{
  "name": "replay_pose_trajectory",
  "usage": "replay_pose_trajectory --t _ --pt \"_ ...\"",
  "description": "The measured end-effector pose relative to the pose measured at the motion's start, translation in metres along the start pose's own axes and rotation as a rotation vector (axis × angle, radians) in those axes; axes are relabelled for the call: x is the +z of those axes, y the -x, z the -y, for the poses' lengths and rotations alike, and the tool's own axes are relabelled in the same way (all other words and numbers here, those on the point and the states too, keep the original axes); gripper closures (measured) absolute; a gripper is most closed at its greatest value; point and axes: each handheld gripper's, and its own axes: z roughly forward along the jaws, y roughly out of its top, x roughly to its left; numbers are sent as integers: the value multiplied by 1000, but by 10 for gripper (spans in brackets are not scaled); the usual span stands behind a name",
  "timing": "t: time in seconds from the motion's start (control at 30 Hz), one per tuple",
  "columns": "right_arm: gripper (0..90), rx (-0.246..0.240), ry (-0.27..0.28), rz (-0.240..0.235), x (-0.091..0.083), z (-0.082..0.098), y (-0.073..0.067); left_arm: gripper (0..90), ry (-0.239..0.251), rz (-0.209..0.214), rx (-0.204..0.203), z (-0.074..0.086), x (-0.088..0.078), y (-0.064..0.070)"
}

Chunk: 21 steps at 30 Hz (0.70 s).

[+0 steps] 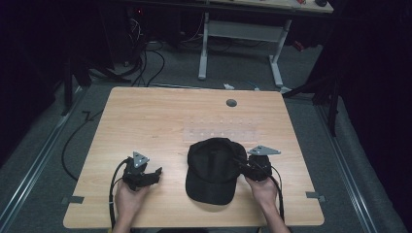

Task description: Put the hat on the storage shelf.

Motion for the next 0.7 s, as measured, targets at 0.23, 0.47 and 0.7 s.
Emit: replay_pose_trajectory --t 0.23,0.47,0.7 --pt "841 11 -4 -34 0 1 4 258 1 1 -1 0 0 0" --pt "875 0 2 -60 -2 1 6 248 -1 7 -1 0 0 0" --pt "880 1 47 -83 -6 4 7 212 -6 13 8 -1 1 1"
